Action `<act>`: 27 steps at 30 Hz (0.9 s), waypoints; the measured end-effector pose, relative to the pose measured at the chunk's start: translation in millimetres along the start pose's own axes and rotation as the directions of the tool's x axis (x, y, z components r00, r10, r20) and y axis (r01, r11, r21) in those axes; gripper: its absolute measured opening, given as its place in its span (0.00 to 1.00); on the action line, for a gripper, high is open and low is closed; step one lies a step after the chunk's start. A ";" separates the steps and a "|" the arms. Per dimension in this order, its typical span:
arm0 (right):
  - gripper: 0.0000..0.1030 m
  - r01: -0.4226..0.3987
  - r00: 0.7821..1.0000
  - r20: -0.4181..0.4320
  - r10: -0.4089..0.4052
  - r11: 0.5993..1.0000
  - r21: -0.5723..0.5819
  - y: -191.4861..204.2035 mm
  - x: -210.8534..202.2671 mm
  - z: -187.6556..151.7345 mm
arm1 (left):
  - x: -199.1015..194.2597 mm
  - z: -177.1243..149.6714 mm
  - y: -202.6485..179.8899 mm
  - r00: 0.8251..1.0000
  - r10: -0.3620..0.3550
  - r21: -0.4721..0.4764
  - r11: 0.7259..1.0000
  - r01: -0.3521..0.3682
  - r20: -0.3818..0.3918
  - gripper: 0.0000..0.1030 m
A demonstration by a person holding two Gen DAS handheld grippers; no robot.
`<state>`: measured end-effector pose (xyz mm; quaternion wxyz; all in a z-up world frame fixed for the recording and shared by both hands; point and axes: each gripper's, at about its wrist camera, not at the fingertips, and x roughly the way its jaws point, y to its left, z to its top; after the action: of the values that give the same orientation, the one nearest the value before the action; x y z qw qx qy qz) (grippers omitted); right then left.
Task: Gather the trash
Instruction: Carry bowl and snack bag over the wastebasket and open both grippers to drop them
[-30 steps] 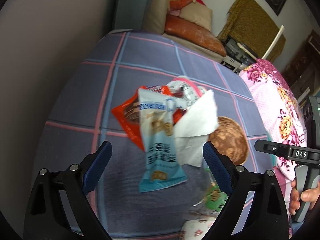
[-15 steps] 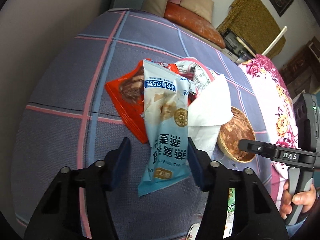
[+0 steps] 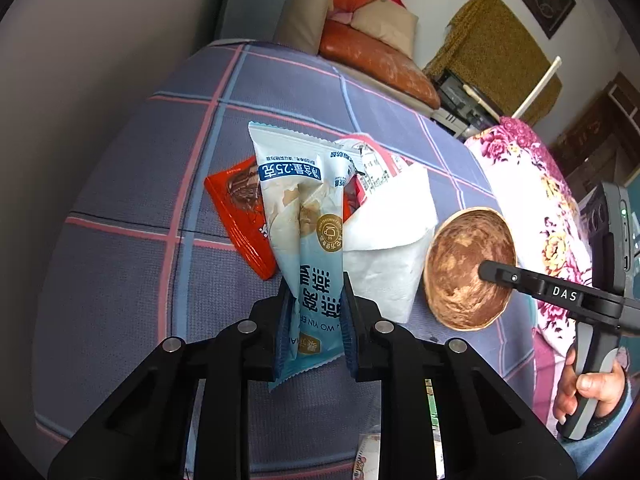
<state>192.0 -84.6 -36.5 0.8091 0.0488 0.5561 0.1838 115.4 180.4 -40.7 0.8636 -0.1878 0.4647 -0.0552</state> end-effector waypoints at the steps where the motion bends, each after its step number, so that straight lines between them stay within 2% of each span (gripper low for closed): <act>1: 0.06 -0.002 1.000 0.008 0.002 1.000 0.003 -2.9 -5.0 0.0 | -3.4 1.3 0.4 1.000 -0.001 -0.002 1.000 0.001 0.005 0.22; 7: 0.06 -0.008 0.997 0.071 0.006 0.999 0.031 -23.3 -35.8 -1.0 | -25.2 9.7 -14.5 0.999 -0.007 0.010 1.000 0.007 0.053 0.22; 12: 0.06 -0.027 0.991 0.136 0.018 0.998 0.060 -42.4 -64.4 -4.4 | -30.8 14.3 -49.8 0.997 -0.039 0.069 0.997 0.035 0.061 0.22; 18: 0.06 -0.015 0.976 0.219 -0.007 0.995 0.098 -75.2 -101.2 -14.5 | -15.2 17.9 -107.9 0.995 -0.094 0.161 0.983 0.090 0.016 0.22; 27: 0.06 0.001 0.945 0.320 -0.076 0.974 0.228 -158.4 -151.1 -38.0 | 28.9 11.2 -206.2 0.983 -0.166 0.265 0.947 0.183 -0.083 0.22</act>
<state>148.2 -289.5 37.6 0.8825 0.1590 0.4327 0.0933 157.2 -14.8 19.7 0.8585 -0.1062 0.4599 -0.2002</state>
